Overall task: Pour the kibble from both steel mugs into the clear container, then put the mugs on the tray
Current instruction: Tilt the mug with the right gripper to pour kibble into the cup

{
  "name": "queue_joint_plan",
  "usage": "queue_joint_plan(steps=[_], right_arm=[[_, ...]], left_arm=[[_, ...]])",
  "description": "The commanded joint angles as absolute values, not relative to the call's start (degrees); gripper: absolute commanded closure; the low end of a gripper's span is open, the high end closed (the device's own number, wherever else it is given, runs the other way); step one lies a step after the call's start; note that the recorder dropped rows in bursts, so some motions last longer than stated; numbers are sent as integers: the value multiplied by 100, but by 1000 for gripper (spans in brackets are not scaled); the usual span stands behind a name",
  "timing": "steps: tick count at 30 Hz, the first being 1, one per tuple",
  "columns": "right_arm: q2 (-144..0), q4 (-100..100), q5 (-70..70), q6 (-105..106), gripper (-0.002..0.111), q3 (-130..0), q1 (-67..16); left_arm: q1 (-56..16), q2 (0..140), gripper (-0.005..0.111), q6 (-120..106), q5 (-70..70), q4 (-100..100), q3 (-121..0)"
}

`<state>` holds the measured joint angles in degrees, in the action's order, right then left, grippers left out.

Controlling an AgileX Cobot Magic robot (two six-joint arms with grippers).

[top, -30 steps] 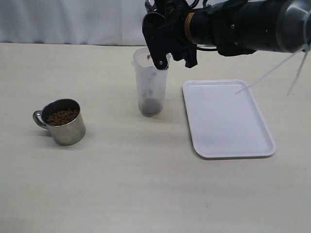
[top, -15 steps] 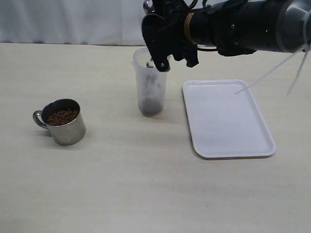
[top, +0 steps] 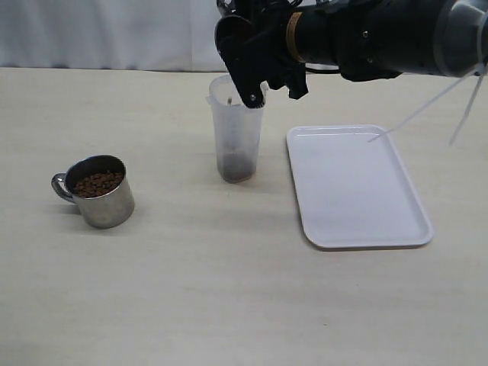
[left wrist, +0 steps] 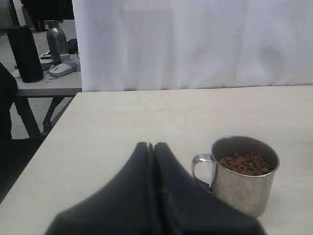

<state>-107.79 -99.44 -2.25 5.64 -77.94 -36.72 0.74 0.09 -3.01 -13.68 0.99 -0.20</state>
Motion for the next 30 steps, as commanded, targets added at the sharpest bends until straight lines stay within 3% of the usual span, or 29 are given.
queue_joint_plan(steps=[1,30], right_arm=[[-10730,-9995,-199,968,104,-7858,-3681],[-10928,-9995,-330,1428,104,-8127,-3681]], left_arm=[[65,0,107,-288,-1302,79,0],[65,0,107,-288,-1330,79,0]])
